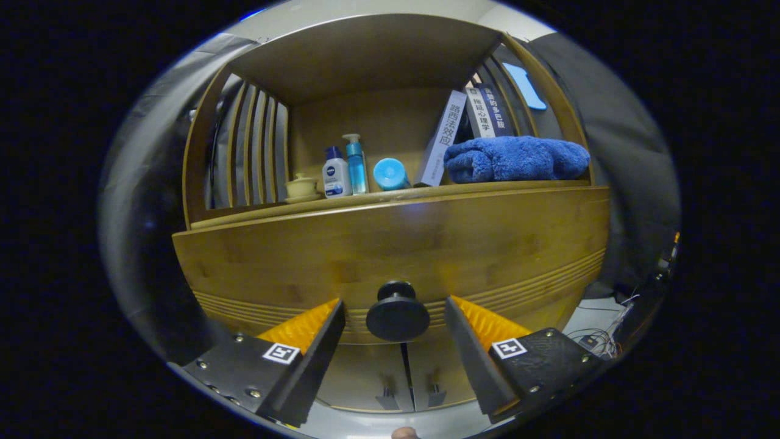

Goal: Pull open the drawer, take out the items inside it, and place them on the countertop above the cabinet.

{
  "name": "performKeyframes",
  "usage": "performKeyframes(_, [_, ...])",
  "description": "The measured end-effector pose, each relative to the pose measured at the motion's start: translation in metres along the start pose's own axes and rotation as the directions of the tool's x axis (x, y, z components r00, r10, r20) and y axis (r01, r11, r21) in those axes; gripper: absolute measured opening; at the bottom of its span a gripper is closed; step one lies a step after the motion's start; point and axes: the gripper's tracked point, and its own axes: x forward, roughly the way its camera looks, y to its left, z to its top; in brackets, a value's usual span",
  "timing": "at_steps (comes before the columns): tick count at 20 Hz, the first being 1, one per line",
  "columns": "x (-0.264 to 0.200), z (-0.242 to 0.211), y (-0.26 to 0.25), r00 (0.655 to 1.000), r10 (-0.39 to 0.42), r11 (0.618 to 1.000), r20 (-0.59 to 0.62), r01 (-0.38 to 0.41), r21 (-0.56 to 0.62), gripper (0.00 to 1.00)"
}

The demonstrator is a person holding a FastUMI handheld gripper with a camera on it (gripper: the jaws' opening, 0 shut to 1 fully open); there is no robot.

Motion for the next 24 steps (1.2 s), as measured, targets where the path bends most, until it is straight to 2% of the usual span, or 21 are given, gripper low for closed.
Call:
performKeyframes(6, [0.013,0.002,0.002,0.999,-0.004,1.0,0.052,0.005,-0.022,0.99])
performKeyframes(17, [0.017,-0.003,0.011,1.0,-0.01,1.0,0.016,0.009,0.01,0.99])
performKeyframes(24, [-0.009,0.013,0.021,1.0,-0.005,0.999,0.004,0.005,-0.035,0.99])
